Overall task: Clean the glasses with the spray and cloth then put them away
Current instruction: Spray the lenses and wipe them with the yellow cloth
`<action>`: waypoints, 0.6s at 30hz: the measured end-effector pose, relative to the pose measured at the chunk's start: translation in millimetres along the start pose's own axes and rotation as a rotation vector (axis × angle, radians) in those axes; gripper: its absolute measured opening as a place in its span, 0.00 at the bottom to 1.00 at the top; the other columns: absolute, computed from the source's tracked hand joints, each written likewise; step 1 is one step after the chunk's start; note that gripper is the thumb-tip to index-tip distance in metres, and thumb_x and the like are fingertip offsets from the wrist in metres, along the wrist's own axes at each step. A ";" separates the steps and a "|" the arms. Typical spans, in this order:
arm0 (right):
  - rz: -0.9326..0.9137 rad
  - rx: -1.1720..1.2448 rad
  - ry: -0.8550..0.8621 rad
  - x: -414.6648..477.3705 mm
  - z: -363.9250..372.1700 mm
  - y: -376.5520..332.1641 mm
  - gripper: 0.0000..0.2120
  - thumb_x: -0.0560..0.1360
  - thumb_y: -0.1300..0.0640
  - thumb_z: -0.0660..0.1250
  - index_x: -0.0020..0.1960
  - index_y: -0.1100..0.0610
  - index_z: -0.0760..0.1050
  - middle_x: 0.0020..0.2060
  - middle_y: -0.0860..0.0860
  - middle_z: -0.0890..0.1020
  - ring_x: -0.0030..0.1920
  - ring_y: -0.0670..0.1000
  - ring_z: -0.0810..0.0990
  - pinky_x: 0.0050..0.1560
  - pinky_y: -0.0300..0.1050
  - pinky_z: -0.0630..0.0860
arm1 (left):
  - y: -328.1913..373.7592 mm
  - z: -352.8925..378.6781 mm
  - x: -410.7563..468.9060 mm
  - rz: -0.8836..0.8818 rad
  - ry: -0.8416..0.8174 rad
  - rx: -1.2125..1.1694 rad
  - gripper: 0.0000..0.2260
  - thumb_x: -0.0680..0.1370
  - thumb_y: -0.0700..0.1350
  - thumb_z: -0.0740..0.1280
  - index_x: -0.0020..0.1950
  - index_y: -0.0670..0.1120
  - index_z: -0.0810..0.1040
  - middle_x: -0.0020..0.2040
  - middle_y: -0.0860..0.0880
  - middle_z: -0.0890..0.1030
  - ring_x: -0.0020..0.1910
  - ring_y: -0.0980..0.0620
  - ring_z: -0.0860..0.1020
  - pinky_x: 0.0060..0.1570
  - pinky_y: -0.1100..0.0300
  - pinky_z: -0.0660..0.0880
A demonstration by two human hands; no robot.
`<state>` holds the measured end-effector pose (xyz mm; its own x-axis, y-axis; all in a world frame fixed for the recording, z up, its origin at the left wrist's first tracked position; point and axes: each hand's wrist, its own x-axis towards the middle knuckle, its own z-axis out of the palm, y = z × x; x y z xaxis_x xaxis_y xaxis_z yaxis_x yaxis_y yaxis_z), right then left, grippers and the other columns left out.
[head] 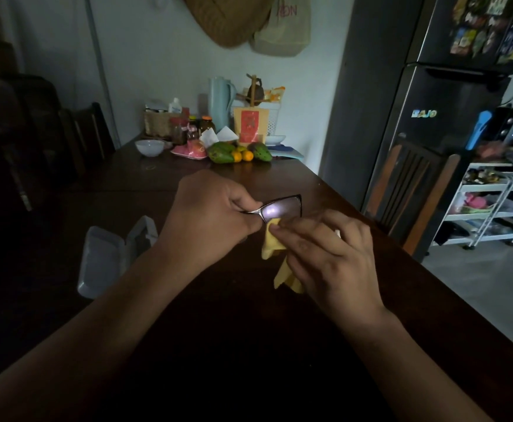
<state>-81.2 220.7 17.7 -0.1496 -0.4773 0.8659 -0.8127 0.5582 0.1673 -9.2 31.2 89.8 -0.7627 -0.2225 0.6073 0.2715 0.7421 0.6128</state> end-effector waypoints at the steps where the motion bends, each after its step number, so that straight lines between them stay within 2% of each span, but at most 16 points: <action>1: 0.004 0.005 0.000 -1.3 -1.3 1.9 0.16 0.79 0.53 0.67 0.66 0.46 0.78 0.62 0.42 0.80 0.61 0.53 0.74 0.54 0.54 0.70 | 0.1 -0.6 0.0 -0.002 0.003 0.000 0.05 0.65 0.41 0.78 0.38 0.49 0.85 0.34 0.51 0.86 0.33 0.60 0.83 0.40 0.59 0.78; 7: -0.012 0.001 -0.010 2.1 0.6 -3.3 0.17 0.79 0.52 0.66 0.68 0.46 0.76 0.64 0.42 0.79 0.62 0.52 0.73 0.56 0.53 0.68 | -0.5 2.1 0.8 -0.050 -0.009 -0.025 0.06 0.64 0.41 0.78 0.38 0.50 0.85 0.33 0.52 0.85 0.33 0.60 0.83 0.39 0.61 0.79; 11: 0.007 0.013 -0.016 0.1 -3.2 3.3 0.17 0.80 0.51 0.65 0.68 0.45 0.75 0.64 0.41 0.79 0.63 0.52 0.73 0.57 0.53 0.67 | -4.5 -2.3 4.7 -0.105 -0.017 -0.024 0.06 0.64 0.42 0.79 0.38 0.50 0.86 0.32 0.53 0.85 0.31 0.63 0.81 0.34 0.73 0.75; 14: 0.047 0.021 0.006 0.4 -4.8 4.8 0.16 0.79 0.50 0.64 0.67 0.45 0.76 0.62 0.42 0.80 0.62 0.52 0.73 0.57 0.54 0.68 | -6.4 -3.7 5.3 -0.154 -0.057 -0.058 0.06 0.64 0.41 0.78 0.37 0.50 0.85 0.29 0.53 0.84 0.28 0.60 0.82 0.32 0.71 0.76; 18: 0.041 0.036 -0.008 2.0 -1.6 -1.4 0.17 0.80 0.51 0.65 0.68 0.44 0.76 0.64 0.40 0.79 0.63 0.51 0.75 0.57 0.54 0.70 | -8.1 -3.6 6.6 -0.198 -0.063 -0.090 0.06 0.64 0.41 0.77 0.37 0.51 0.86 0.28 0.52 0.84 0.28 0.58 0.82 0.34 0.68 0.75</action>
<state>-79.5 220.1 19.9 -0.1874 -0.4596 0.8681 -0.8253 0.5529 0.1146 -14.3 21.4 90.7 -0.8405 -0.3164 0.4398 0.1617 0.6282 0.7611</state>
